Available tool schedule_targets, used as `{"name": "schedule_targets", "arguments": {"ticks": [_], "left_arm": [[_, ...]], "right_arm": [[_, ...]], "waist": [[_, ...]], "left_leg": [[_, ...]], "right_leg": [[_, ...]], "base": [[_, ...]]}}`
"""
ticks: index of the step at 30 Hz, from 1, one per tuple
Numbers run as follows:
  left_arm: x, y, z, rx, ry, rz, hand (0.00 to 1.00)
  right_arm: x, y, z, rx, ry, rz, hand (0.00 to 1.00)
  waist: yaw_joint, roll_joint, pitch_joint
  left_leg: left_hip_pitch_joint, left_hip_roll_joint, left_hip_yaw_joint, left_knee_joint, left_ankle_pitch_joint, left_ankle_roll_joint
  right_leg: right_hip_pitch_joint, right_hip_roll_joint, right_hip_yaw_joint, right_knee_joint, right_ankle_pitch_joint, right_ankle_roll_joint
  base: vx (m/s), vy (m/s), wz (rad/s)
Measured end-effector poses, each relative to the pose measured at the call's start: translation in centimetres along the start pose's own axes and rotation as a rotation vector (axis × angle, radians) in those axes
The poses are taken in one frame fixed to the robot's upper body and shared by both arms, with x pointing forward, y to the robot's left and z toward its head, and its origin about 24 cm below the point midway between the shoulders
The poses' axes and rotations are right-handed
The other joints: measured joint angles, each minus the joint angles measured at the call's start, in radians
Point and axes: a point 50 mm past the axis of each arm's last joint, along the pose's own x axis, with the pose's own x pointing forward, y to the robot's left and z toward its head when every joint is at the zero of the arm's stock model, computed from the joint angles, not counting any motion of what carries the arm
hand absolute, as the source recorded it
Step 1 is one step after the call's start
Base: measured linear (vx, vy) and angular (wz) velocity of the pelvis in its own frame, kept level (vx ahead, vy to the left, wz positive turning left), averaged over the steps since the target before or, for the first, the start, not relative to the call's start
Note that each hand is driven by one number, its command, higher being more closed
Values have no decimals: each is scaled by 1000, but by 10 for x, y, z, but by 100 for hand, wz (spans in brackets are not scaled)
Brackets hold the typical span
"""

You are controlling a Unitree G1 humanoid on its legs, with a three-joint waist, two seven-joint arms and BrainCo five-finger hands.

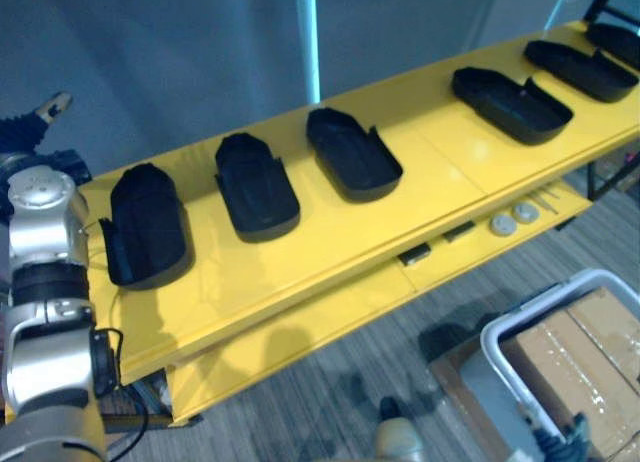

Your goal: Walk over and take plastic housings, then place them on the shelf

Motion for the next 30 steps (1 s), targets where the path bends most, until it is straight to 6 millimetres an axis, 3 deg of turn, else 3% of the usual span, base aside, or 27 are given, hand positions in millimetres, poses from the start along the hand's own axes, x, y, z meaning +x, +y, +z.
{"name": "schedule_targets", "arguments": {"ticks": [2,3,5,8,11,17,21,25,30], "left_arm": [[-16,4,0,-79,-78,-32,0],[-22,6,-1,-107,-91,-38,0],[-53,18,-12,-181,-141,-50,0],[-93,39,-29,-208,-149,-33,0],[-137,63,-47,-148,-120,33,0],[-200,99,-73,0,-34,215,0],[-227,112,-92,138,28,264,0],[-253,96,-139,241,217,105,0],[-322,77,-201,387,558,-224,0]], "right_arm": [[10,10,51,87,-251,0,0],[11,11,64,106,-309,5,0],[7,19,122,184,-575,43,0],[-3,25,173,283,-800,100,0],[-13,36,196,337,-907,198,0],[-30,72,229,396,-1031,418,0],[-36,98,244,428,-1038,615,0],[-51,134,249,437,-975,881,0],[-73,177,234,444,-841,1095,0]], "waist": [[-2,-2,-19],[-1,-2,-19],[14,-3,-34],[53,-16,-51],[88,-31,-77],[165,-29,-98],[196,-24,-97],[215,-29,-99],[228,-65,-106]], "left_leg": [[16,-12,2,-35,16,0],[26,-14,1,-46,21,-1],[57,-17,0,-83,36,-4],[69,-23,-16,-107,51,-5],[69,-25,-60,-113,57,-2],[32,-54,-156,-134,69,14],[11,-55,-210,-166,111,11],[-5,-55,-239,-184,135,12],[-18,-55,-248,-184,140,14]], "right_leg": [[6,-2,-4,-3,2,0],[14,-1,-7,-4,2,-1],[34,4,-15,-5,2,-1],[49,2,-37,-7,3,-1],[73,-4,-83,-11,3,-1],[121,-33,-181,-53,1,-2],[122,-29,-238,-56,1,-3],[120,-27,-270,-54,-1,-3],[113,-27,-283,-53,-1,-3]], "base": [[3,0,2],[4,-5,4],[-1,-8,5],[-10,-17,16],[-10,-22,39],[-40,-15,42],[-34,-39,40],[-37,-19,22],[-3,-3,7]]}}
